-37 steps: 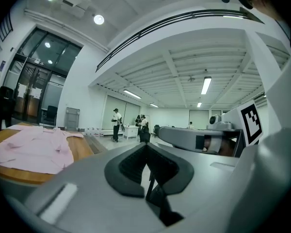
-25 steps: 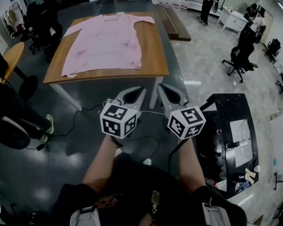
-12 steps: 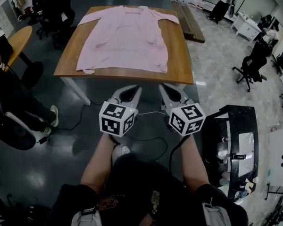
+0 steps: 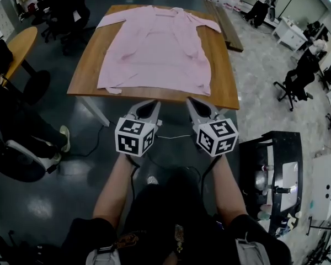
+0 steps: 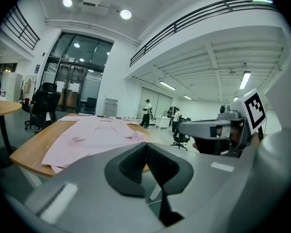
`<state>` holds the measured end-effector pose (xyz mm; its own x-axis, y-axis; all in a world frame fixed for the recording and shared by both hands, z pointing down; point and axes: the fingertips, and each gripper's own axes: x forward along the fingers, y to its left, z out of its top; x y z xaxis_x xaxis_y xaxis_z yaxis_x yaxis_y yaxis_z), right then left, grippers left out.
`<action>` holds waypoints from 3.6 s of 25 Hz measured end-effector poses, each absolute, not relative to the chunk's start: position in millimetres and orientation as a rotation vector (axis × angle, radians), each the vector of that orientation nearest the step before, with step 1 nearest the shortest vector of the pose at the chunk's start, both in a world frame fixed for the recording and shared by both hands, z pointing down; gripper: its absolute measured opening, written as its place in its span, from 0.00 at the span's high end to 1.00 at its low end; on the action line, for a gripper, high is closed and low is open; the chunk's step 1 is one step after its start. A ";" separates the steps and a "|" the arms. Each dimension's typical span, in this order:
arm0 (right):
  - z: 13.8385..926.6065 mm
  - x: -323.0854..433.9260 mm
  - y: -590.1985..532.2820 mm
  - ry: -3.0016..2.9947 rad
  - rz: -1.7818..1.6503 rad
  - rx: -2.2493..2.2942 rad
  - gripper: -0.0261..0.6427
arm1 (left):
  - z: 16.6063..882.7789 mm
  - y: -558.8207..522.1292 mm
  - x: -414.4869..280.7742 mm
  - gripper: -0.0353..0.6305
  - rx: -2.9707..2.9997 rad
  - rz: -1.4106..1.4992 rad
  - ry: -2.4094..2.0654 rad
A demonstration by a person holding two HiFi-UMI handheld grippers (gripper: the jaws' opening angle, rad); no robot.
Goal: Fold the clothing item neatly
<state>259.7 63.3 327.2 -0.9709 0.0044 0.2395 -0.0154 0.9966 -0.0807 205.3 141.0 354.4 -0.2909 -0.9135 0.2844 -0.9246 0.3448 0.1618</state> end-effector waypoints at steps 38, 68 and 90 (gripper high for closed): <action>579.4 70.8 -51.7 -2.423 0.244 0.289 0.81 | 584.3 75.0 -34.2 0.73 1.196 0.467 -2.050; 571.2 103.7 -13.5 -2.305 0.206 0.265 0.90 | 570.3 109.3 9.7 0.75 1.283 0.547 -1.934; 579.5 -64.9 86.8 -2.243 0.084 -0.052 0.81 | 555.8 232.4 -119.1 0.74 1.004 0.495 -2.094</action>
